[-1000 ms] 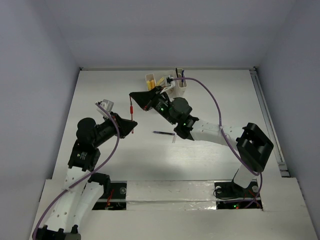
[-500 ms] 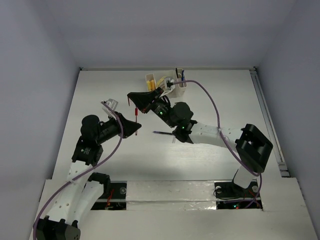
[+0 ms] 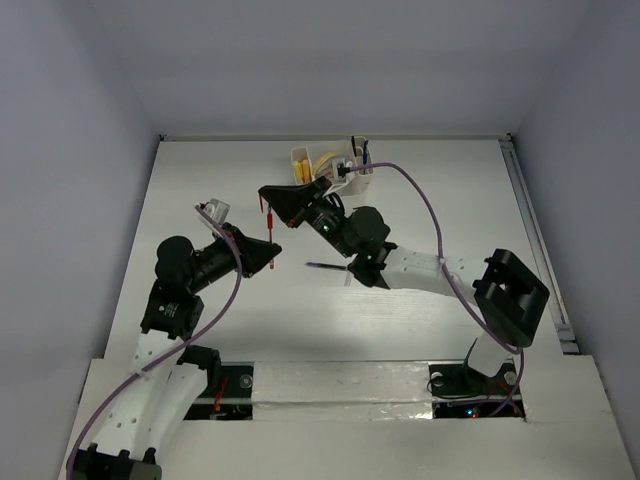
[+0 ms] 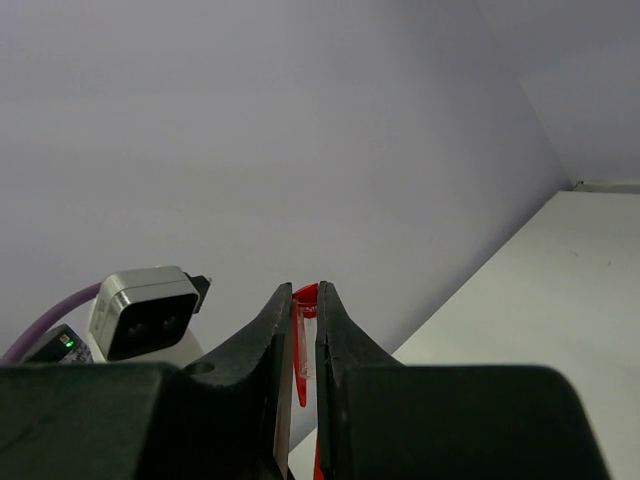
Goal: Sort the stationery into containers
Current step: Close the pen cap on the pen.
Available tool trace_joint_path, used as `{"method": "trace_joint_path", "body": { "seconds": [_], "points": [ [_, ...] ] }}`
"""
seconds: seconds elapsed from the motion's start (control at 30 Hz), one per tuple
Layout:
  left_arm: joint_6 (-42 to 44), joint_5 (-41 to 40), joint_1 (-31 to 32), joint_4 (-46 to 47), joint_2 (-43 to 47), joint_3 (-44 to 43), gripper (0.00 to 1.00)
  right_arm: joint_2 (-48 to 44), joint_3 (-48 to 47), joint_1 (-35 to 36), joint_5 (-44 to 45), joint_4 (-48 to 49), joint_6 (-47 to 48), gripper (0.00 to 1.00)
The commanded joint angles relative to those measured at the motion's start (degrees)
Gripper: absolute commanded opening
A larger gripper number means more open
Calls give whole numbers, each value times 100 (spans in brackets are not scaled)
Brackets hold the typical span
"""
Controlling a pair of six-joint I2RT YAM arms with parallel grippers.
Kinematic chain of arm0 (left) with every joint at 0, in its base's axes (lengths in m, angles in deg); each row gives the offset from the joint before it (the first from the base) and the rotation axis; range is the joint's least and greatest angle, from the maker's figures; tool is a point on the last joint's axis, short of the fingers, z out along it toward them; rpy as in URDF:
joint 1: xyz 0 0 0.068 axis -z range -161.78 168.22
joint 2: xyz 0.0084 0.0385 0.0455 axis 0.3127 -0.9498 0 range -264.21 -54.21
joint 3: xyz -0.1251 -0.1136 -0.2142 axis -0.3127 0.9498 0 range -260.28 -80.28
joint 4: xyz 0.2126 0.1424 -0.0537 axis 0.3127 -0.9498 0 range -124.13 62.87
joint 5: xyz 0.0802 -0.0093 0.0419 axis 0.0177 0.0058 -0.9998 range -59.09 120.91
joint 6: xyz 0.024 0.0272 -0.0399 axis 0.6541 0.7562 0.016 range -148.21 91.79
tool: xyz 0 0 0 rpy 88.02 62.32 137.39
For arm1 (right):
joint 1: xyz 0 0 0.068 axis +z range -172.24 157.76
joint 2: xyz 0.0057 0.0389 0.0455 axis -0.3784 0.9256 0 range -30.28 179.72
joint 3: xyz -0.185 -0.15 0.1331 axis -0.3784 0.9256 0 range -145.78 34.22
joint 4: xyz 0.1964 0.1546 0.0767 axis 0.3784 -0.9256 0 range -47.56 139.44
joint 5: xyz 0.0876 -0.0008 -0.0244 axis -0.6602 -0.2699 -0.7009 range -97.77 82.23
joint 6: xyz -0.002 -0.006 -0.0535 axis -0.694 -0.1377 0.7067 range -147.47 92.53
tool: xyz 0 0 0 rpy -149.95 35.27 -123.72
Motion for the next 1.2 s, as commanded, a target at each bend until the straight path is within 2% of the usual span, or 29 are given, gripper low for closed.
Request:
{"method": "trace_joint_path", "body": {
  "seconds": [0.0,1.17],
  "points": [
    [-38,36,-26,294,38,70,0,-240,-108,29,110,427,13,0],
    [-82,177,-26,434,223,105,0,-231,-116,29,242,330,31,0]
  ]
}}
